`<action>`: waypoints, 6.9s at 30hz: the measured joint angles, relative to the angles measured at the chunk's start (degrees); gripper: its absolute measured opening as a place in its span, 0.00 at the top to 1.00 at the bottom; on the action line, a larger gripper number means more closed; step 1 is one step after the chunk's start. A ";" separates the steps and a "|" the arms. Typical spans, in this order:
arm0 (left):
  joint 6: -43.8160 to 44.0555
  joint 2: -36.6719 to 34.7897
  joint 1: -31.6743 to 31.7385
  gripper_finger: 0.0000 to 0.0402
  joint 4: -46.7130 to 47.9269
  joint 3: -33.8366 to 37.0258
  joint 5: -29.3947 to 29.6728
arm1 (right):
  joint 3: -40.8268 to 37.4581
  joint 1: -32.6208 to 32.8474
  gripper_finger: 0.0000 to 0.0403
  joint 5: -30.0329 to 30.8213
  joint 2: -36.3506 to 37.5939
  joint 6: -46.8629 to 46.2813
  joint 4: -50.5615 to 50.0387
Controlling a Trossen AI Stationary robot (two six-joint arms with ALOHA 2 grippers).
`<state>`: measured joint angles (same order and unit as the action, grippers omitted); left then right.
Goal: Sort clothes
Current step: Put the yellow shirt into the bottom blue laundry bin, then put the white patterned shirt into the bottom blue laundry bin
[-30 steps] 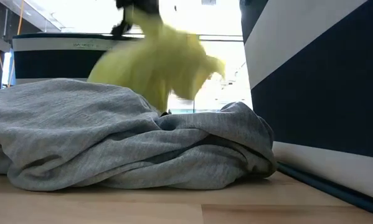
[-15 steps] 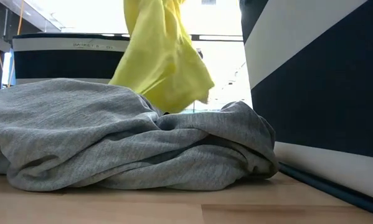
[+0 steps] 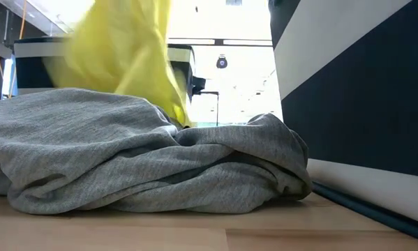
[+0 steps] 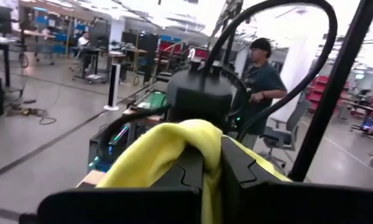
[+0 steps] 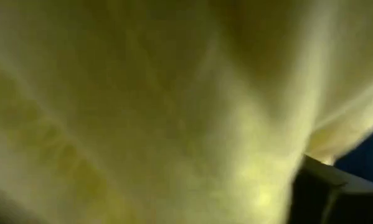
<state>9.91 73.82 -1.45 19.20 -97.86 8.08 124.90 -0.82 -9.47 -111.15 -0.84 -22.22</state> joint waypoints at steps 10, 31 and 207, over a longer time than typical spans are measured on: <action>-1.86 -4.88 0.04 0.98 -0.94 0.11 -1.72 | -0.07 0.48 0.95 11.09 1.63 -1.37 0.74; -10.58 -13.56 0.04 0.69 10.62 0.66 7.94 | 8.90 12.61 0.98 -5.93 27.19 -8.01 10.10; 33.94 -20.78 -24.32 0.69 11.77 39.69 26.99 | -50.40 -21.11 0.98 25.76 25.77 -35.11 -9.70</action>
<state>43.85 53.04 -25.77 30.97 -58.17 35.07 74.50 -21.94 16.29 -85.38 -35.95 -31.91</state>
